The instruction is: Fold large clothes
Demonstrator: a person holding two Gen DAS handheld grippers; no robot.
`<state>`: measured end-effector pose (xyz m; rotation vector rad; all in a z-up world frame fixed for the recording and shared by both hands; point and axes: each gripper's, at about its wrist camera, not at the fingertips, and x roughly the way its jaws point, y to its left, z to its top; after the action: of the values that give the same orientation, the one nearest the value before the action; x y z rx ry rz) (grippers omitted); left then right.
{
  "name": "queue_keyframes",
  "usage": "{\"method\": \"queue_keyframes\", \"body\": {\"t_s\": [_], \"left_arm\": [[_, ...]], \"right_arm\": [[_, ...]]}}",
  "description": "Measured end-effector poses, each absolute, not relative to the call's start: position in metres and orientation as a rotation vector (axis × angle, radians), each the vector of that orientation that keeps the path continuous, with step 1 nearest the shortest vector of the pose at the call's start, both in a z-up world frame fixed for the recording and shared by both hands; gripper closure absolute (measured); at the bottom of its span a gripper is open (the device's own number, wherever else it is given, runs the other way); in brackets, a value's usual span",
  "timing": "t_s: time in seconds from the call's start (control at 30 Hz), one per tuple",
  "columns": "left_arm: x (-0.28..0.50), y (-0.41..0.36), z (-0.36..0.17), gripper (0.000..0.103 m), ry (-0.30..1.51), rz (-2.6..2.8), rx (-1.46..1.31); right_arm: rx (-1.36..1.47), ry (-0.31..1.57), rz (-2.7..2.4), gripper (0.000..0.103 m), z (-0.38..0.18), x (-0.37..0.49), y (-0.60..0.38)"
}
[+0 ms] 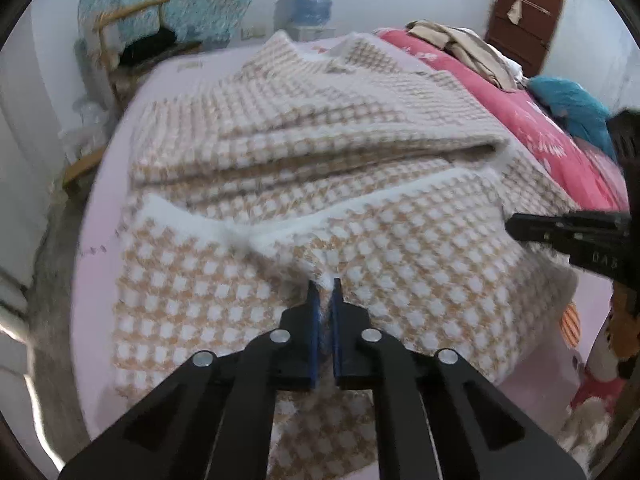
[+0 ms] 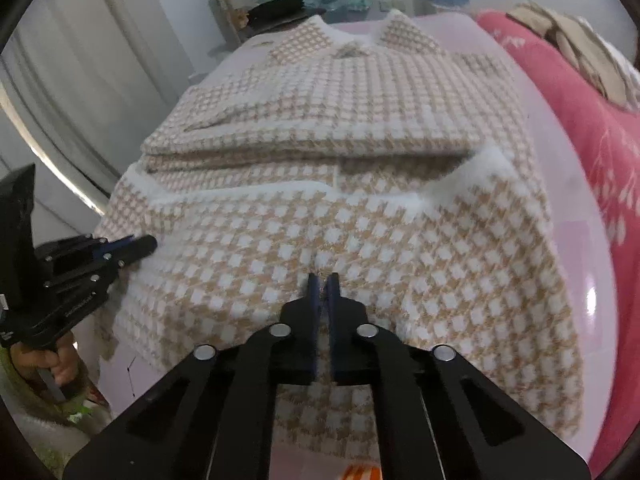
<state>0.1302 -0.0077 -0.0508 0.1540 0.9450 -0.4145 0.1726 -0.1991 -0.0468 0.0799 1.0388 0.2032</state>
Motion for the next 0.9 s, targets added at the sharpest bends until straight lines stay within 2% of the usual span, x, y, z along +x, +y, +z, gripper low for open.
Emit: {"method": "queue_keyframes", "body": {"t_s": [0.2, 0.4, 0.47, 0.53, 0.6, 0.7, 0.77, 0.9], "left_arm": [[0.119, -0.001, -0.027, 0.099, 0.926, -0.464, 0.152], [0.131, -0.002, -0.062, 0.095, 1.029, -0.447, 0.115], [0.132, -0.002, -0.061, 0.094, 1.025, -0.452, 0.121], [0.132, 0.000, -0.059, 0.093, 1.027, -0.462, 0.116], [0.135, 0.003, -0.055, 0.088, 1.030, -0.468, 0.099], [0.140, 0.020, -0.041, 0.080, 0.992, -0.462, 0.041], [0.147, 0.031, -0.032, 0.074, 0.959, -0.425, 0.031], [0.166, 0.044, -0.032, 0.072, 0.932, -0.250, 0.127]], "right_arm": [[0.098, 1.018, 0.230, 0.102, -0.014, 0.159, -0.205], [0.081, 1.114, 0.217, 0.100, -0.059, 0.176, -0.193], [0.078, 1.117, 0.223, 0.099, -0.056, 0.177, -0.193], [0.086, 1.121, 0.226, 0.095, -0.052, 0.177, -0.197], [0.105, 1.107, 0.231, 0.080, -0.045, 0.177, -0.207], [0.107, 1.016, 0.184, 0.065, -0.023, 0.177, -0.228], [0.088, 0.978, 0.117, 0.061, -0.016, 0.176, -0.242], [0.090, 0.965, 0.031, 0.061, -0.018, 0.187, -0.268]]}}
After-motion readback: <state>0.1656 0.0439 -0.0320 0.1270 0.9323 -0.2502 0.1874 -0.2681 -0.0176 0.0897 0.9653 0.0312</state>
